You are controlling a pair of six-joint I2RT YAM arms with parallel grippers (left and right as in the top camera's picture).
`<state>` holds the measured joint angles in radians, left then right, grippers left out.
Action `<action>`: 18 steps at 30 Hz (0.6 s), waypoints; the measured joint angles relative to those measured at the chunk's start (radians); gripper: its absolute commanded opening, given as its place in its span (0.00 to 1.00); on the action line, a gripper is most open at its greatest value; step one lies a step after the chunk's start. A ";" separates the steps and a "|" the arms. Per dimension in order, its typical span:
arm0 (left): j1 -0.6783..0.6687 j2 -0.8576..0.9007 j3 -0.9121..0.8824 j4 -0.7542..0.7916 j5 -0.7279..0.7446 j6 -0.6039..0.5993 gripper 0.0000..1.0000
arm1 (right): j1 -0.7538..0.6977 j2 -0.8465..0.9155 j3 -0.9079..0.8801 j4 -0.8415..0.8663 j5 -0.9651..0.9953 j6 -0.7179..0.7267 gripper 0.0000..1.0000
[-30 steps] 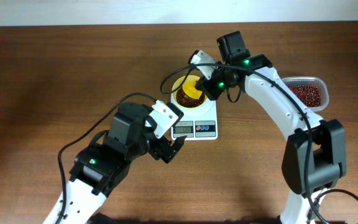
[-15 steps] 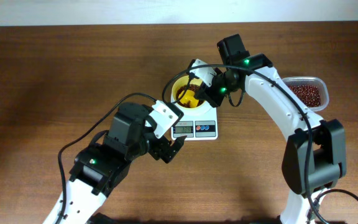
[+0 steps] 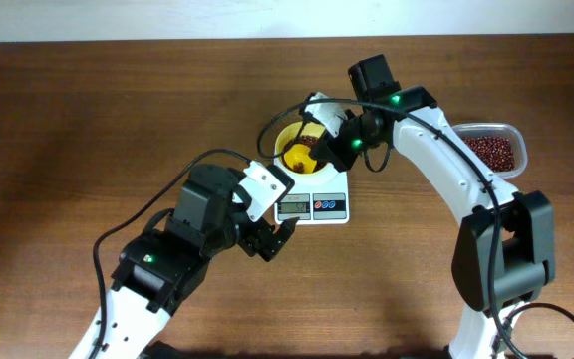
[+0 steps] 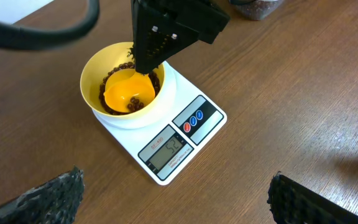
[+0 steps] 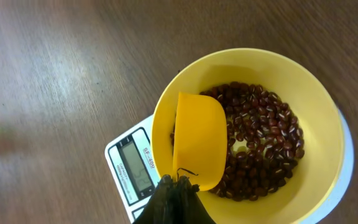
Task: Scoop item into bowl and weigh 50g on scale
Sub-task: 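Tilt the scoop with the right gripper to pour beans into the bowl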
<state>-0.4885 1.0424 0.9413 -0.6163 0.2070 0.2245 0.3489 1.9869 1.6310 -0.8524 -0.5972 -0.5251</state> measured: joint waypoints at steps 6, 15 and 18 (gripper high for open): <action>0.000 0.000 0.000 0.000 0.000 0.000 0.99 | 0.000 0.000 0.000 0.000 -0.006 0.100 0.04; 0.000 0.000 0.000 0.000 0.000 0.000 0.99 | -0.092 0.000 0.000 0.059 -0.068 0.212 0.04; 0.000 0.000 0.000 0.000 0.000 0.000 0.99 | -0.127 0.000 0.000 0.068 -0.124 0.219 0.04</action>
<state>-0.4885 1.0424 0.9413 -0.6163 0.2070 0.2245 0.2222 1.9869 1.6310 -0.7849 -0.7212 -0.3061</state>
